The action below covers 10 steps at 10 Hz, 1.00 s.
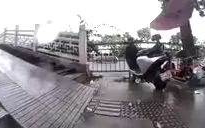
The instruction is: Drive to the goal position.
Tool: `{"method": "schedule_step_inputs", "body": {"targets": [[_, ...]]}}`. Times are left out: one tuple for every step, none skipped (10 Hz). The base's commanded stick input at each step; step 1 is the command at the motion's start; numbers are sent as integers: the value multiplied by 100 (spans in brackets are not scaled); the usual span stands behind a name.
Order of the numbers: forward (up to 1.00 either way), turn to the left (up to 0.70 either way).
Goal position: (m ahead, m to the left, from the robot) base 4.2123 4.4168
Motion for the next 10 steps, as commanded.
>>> {"method": "schedule_step_inputs", "body": {"targets": [[45, 27], [45, 27], [45, 27], [45, 27], [44, 26], [39, 55], [36, 90], [41, 60], [45, 27], [21, 37]]}}
